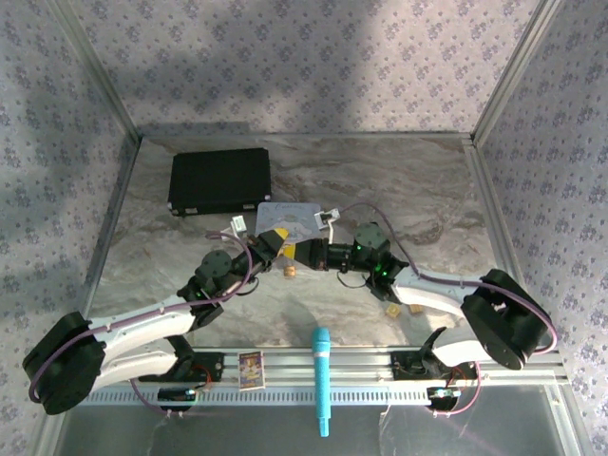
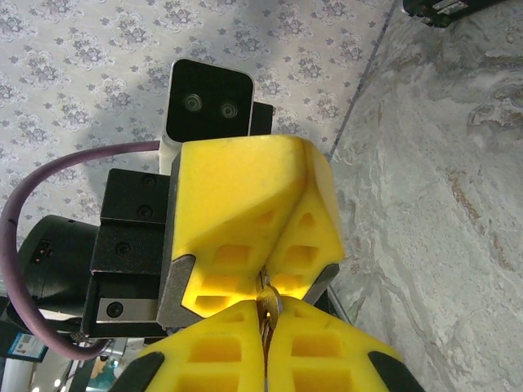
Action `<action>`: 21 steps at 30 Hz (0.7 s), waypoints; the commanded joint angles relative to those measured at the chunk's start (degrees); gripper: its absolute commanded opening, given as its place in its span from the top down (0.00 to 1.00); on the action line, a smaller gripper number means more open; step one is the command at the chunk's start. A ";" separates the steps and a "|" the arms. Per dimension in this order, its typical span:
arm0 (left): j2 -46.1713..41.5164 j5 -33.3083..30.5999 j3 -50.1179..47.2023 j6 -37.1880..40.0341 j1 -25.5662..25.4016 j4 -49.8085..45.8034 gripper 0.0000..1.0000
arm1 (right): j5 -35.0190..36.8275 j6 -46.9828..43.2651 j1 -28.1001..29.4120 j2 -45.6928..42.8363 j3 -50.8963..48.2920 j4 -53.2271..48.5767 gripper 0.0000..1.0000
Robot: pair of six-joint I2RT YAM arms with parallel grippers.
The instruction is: Unlock a padlock with a key
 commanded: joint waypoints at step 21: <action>-6.05 -5.68 2.53 3.01 -0.45 -18.26 0.02 | 0.75 -5.23 -4.47 -4.86 -1.30 -13.46 1.00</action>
